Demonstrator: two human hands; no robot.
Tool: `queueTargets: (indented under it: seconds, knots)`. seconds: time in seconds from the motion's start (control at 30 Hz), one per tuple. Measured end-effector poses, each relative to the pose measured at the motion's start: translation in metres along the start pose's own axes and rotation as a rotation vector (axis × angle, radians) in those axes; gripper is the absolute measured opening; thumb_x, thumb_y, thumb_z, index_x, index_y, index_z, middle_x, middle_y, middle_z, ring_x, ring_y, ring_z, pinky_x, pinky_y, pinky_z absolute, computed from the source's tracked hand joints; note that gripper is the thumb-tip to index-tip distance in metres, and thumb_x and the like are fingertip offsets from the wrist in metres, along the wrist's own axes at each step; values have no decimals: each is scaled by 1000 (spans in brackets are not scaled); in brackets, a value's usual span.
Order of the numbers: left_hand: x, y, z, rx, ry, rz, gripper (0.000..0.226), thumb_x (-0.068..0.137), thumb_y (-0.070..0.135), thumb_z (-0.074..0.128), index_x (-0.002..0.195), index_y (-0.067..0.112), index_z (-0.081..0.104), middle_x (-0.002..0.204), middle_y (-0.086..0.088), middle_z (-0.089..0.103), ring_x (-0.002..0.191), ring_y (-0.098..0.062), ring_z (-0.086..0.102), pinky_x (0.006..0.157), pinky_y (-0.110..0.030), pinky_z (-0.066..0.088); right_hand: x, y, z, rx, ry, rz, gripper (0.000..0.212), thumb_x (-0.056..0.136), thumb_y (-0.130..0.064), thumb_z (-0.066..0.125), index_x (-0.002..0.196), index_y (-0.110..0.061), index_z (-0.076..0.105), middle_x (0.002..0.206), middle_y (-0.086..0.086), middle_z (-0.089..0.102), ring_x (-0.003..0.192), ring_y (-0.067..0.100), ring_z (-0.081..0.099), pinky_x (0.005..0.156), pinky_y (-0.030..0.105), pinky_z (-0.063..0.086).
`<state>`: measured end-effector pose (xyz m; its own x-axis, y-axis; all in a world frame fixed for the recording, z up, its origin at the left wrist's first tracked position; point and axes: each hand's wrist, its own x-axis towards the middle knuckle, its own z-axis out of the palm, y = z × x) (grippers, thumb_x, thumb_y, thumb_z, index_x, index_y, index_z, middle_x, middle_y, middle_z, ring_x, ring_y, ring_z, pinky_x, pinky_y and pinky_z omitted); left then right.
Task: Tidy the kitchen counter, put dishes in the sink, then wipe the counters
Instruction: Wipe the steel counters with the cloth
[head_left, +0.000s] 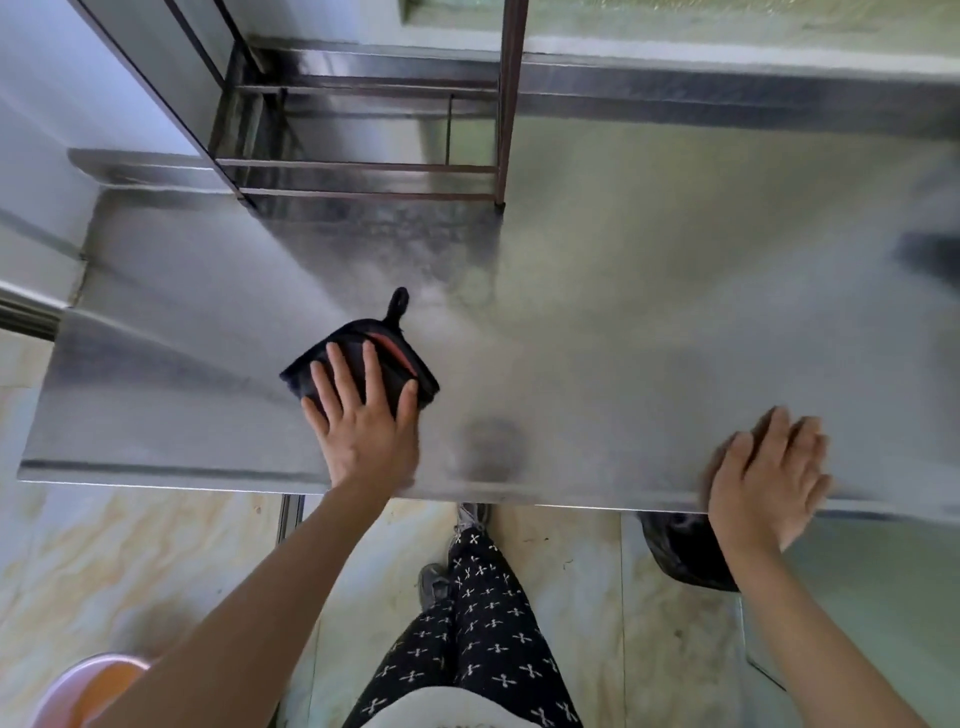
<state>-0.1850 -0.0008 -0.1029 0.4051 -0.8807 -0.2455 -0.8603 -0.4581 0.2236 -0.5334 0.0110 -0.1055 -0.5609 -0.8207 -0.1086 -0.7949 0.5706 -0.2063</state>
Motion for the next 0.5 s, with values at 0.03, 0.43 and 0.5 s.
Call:
queueTargets:
  seconds: [0.03, 0.43, 0.5]
  knots:
    - [-7, 5, 3, 6, 6, 17, 74, 85, 61, 15, 148, 23, 10, 156, -14, 1, 143, -34, -1, 113, -53, 2, 0, -1, 1, 7, 12, 8, 62, 91, -42, 17, 148, -18, 20, 158, 9, 10, 145, 25, 5, 115, 45, 3]
    - [-55, 28, 21, 1, -6, 3, 70, 93, 58, 25, 148, 22, 2, 155, -16, -6, 142, -35, -5, 113, -49, -3, 3, 5, 8, 6, 41, 2, 56, 95, -41, 20, 147, -22, 21, 158, 7, 10, 145, 24, 5, 114, 46, 5]
    - [-46, 26, 15, -48, 31, -117, 70, 93, 56, 28, 149, 18, 6, 155, -18, -5, 142, -36, -5, 112, -51, -1, 3, 5, 8, 10, 44, 2, 58, 93, -42, 19, 147, -22, 21, 158, 7, 10, 145, 24, 6, 114, 46, 6]
